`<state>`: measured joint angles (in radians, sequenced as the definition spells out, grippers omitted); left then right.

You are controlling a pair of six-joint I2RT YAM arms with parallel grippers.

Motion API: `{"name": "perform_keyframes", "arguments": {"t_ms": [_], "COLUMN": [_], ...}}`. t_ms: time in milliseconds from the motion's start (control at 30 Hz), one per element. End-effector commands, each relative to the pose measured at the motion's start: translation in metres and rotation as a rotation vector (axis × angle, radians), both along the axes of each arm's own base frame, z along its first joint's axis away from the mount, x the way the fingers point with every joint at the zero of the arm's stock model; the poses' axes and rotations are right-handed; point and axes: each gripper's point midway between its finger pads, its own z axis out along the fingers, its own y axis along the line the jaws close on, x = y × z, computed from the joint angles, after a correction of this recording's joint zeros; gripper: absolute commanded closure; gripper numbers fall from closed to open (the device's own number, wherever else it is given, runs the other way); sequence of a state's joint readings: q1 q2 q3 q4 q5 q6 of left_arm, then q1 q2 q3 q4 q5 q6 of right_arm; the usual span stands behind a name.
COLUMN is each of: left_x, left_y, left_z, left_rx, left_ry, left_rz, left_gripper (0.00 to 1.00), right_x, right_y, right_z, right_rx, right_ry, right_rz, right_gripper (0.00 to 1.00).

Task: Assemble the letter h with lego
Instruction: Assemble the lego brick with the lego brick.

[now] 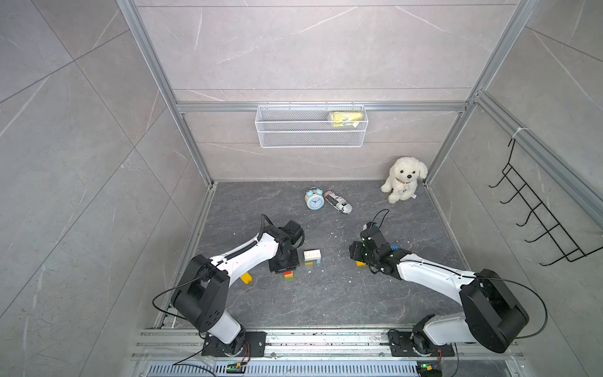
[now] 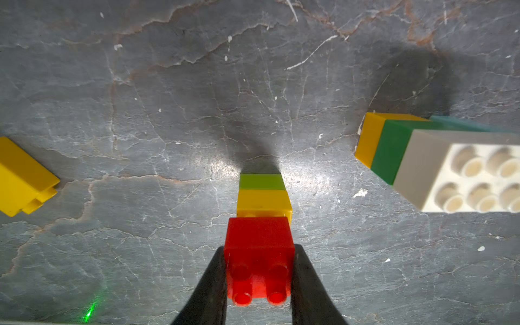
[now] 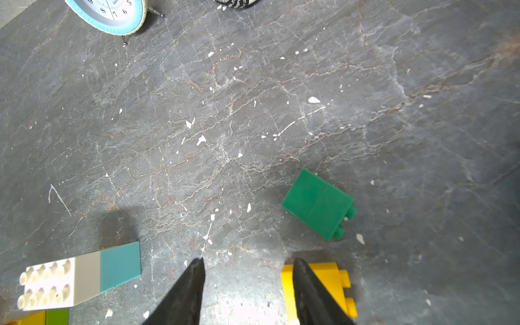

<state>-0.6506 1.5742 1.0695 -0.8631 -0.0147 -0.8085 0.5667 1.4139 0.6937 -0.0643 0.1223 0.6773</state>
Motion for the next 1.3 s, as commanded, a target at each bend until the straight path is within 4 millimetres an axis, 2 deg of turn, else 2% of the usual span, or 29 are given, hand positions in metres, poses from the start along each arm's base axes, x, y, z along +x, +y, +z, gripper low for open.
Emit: {"name": "perform_keyframes", "arguments": {"t_ms": [0,367,733,900,1000,1167,1267], "left_x": [-0.006,-0.014,-0.031,-0.033,-0.028,-0.018,-0.012], "left_y": [-0.001,0.002,0.005,0.001,-0.003,-0.010,-0.012], "left_z": [-0.008,-0.023,-0.070,-0.075,-0.065,-0.038,-0.023], "left_rx": [0.002,0.025,0.101,0.075,0.047,0.004,-0.004], "left_ry": [0.043,0.085,0.177,0.175,0.142,0.079,0.047], "left_rz": [0.005,-0.018,-0.065,-0.054,-0.045,-0.038,-0.038], "left_gripper": [0.84,0.84,0.88,0.88,0.79,0.53,0.47], "right_x": [0.003,0.003,0.003,0.003,0.003,0.003,0.003], "right_y": [0.000,-0.001,-0.002,-0.002,-0.002,-0.002,-0.001], "right_z": [0.002,0.003,0.003,0.003,0.002,0.003,0.002], "right_rx": [-0.011,-0.012,-0.016,-0.016,-0.018,-0.016,-0.015], "right_ry": [0.001,-0.001,-0.004,-0.005,-0.003,-0.002,-0.001], "right_rz": [0.004,0.004,-0.002,-0.002,-0.002,-0.002,0.001], "right_gripper": [0.46,0.46,0.46,0.46,0.46,0.46,0.46]}}
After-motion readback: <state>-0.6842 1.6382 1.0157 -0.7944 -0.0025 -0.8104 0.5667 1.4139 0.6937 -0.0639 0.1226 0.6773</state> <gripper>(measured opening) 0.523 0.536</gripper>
